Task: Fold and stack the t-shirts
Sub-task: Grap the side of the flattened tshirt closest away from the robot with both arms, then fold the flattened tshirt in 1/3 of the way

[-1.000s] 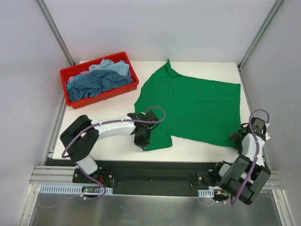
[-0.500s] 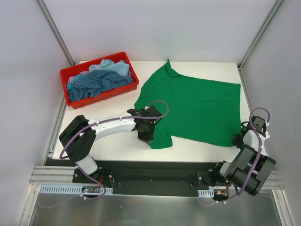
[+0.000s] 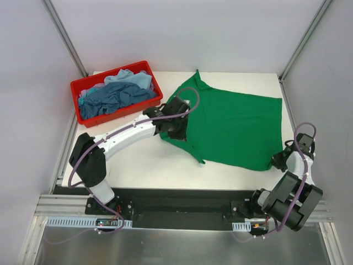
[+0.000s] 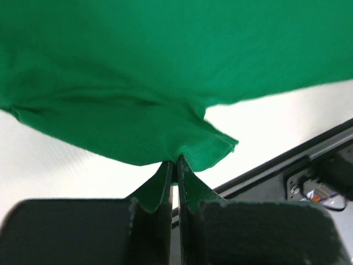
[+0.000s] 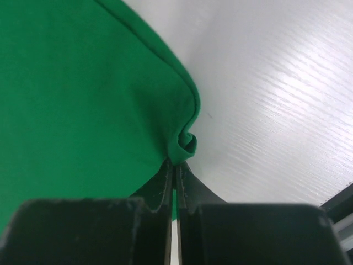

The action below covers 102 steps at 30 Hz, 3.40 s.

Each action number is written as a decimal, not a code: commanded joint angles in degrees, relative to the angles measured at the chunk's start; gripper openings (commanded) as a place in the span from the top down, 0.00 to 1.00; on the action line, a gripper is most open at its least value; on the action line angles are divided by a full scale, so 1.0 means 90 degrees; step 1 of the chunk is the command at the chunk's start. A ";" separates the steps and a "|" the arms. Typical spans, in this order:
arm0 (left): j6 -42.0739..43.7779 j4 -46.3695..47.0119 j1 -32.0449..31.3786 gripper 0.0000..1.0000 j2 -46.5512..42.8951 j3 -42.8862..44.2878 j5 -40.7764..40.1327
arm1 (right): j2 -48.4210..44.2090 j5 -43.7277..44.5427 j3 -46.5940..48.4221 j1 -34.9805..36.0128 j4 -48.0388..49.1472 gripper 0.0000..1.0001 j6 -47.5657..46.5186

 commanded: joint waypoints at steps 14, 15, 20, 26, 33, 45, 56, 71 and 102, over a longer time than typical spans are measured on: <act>0.1289 -0.0064 0.1016 1.00 0.1521 0.2848 -0.0045 | 0.1031 -0.0931 0.1831 0.0026 -0.0431 1.00 -0.0336; 0.1358 -0.0064 0.1045 1.00 0.1609 0.2956 -0.0055 | 0.1138 -0.0960 0.1929 0.0045 -0.0392 1.00 -0.0326; 0.1690 -0.0055 0.1250 1.00 0.2009 0.3483 -0.0123 | 0.1627 -0.1019 0.2447 0.0240 -0.0324 1.00 -0.0209; 0.2100 0.0111 0.1484 1.00 0.2400 0.3972 -0.0026 | 0.2193 -0.0814 0.3081 0.0436 -0.0402 1.00 -0.0170; 0.2247 0.0472 0.1787 1.00 0.2723 0.4129 0.0101 | 0.2633 -0.0619 0.3414 0.0485 -0.0421 1.00 -0.0141; 0.2345 0.1877 0.2022 0.95 0.3259 0.3816 0.0199 | 0.3492 -0.0472 0.3902 0.0631 -0.0050 0.95 -0.0111; 0.2111 0.1596 0.2081 0.01 0.3232 0.4579 0.0500 | 0.2528 0.0415 0.4138 0.1119 -0.0733 0.01 -0.0570; 0.1446 0.1499 0.1836 0.01 0.2712 0.2595 0.1098 | 0.2874 -0.0676 0.3559 0.2135 -0.0528 0.04 -0.1293; 0.0363 0.0932 0.0684 0.01 -0.1015 -0.1974 0.0170 | -0.0323 -0.0725 0.1333 0.3001 -0.1622 0.04 -0.1331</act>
